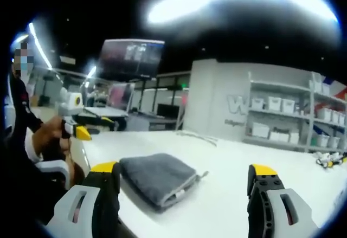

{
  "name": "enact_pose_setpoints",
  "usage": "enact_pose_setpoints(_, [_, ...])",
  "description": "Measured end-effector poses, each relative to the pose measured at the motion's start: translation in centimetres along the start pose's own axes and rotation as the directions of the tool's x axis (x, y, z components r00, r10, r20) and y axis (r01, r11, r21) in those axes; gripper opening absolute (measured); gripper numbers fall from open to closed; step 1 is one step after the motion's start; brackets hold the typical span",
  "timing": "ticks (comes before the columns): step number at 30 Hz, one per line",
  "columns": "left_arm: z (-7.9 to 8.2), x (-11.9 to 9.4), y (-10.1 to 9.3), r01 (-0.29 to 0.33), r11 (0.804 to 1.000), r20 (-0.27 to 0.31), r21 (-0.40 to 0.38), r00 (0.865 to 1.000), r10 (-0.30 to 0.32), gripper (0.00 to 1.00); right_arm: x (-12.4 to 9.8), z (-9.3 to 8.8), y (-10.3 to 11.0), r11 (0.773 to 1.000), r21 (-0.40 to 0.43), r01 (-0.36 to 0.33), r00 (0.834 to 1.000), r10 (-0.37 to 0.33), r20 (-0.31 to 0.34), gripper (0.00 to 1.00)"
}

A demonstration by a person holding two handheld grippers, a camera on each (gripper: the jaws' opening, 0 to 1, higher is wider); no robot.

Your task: Open the folded towel by lifting each exposed corner and separating the folded layers until the towel lies flat within the target outline without major curled edges

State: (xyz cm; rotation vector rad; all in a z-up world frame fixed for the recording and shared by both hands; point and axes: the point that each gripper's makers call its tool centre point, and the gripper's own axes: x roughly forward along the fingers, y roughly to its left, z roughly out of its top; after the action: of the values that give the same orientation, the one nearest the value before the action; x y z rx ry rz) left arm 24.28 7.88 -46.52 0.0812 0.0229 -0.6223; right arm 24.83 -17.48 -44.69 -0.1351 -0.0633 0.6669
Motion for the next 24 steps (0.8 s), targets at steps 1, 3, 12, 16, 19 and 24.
enact_pose_setpoints(1, [-0.08,0.02,0.03,-0.001,1.000,-0.005,0.001,1.000,0.001,0.99,0.00,0.03,-0.03,1.000,-0.001,0.000,1.000,0.000,0.001,0.99])
enact_pose_setpoints(3, [-0.26,0.01,0.14,-0.006,1.000,-0.012,-0.002,1.000,0.006,0.99,-0.02,0.07,-0.12,1.000,-0.003,0.001,1.000,-0.001,0.003,0.99])
enact_pose_setpoints(12, [-0.16,0.03,0.02,-0.004,1.000,-0.012,-0.003,1.000,0.004,0.99,-0.03,-0.10,-0.69,1.000,-0.011,0.019,1.000,-0.019,-0.009,0.99])
enact_pose_setpoints(16, [-0.05,0.05,-0.07,-0.002,1.000,-0.006,-0.007,1.000,0.002,1.00,-0.23,0.19,-0.82,1.000,-0.010,0.026,1.000,-0.026,0.001,0.99])
enact_pose_setpoints(19, [0.18,0.03,-0.25,0.000,1.000,0.003,-0.001,1.000,0.000,1.00,-0.30,0.00,-0.89,1.000,-0.016,0.026,1.000,-0.026,-0.007,0.99])
enact_pose_setpoints(24, [0.39,0.11,-0.63,0.006,1.000,-0.001,0.025,1.000,-0.006,1.00,-0.40,-0.06,-0.94,1.000,-0.010,0.023,1.000,-0.023,-0.011,1.00])
